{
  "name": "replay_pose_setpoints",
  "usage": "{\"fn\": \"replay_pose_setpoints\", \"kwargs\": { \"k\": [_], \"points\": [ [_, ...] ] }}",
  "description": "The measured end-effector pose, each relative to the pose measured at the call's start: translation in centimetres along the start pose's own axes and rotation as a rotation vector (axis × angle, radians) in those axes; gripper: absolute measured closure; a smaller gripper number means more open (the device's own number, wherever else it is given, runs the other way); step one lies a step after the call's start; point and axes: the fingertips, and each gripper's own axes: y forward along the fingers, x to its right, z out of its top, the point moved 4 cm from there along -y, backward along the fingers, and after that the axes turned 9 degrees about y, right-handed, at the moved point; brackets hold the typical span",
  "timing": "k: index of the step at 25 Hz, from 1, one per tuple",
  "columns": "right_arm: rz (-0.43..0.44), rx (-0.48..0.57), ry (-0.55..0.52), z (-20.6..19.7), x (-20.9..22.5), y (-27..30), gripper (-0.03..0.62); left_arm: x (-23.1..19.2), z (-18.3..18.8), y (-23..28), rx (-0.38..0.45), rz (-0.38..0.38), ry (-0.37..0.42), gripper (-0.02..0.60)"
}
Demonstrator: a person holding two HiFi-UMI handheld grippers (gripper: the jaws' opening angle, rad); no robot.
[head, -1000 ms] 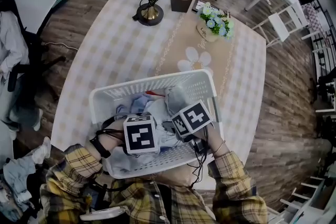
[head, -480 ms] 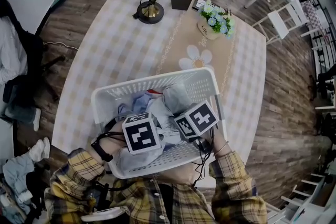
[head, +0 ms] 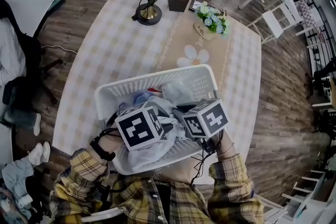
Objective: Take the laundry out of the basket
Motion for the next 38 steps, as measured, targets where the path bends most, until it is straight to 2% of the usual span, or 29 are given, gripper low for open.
{"fn": "replay_pose_setpoints", "kwargs": {
  "k": [4, 11, 23, 31, 38],
  "points": [
    [0.009, 0.099, 0.015, 1.6, -1.2, -2.6, 0.545, 0.0, 1.6, -2.0, 0.072, 0.049, 0.013, 0.483],
    [0.017, 0.285, 0.065, 2.5, -3.2, -7.3, 0.545, 0.9, 3.7, -5.9, 0.198, 0.093, 0.041, 0.483],
    [0.033, 0.523, 0.039, 0.8, -5.2, -13.9, 0.545, 4.1, 7.3, -8.6, 0.310, 0.185, 0.081, 0.485],
    [0.061, 0.614, -0.012, -3.7, -3.7, -20.5, 0.545, 9.2, 13.1, -6.6, 0.323, 0.258, 0.128, 0.486],
    [0.043, 0.670, -0.015, -9.0, -0.2, -25.6, 0.545, 13.2, 18.4, -2.0, 0.334, 0.270, 0.174, 0.488]
  ]
}}
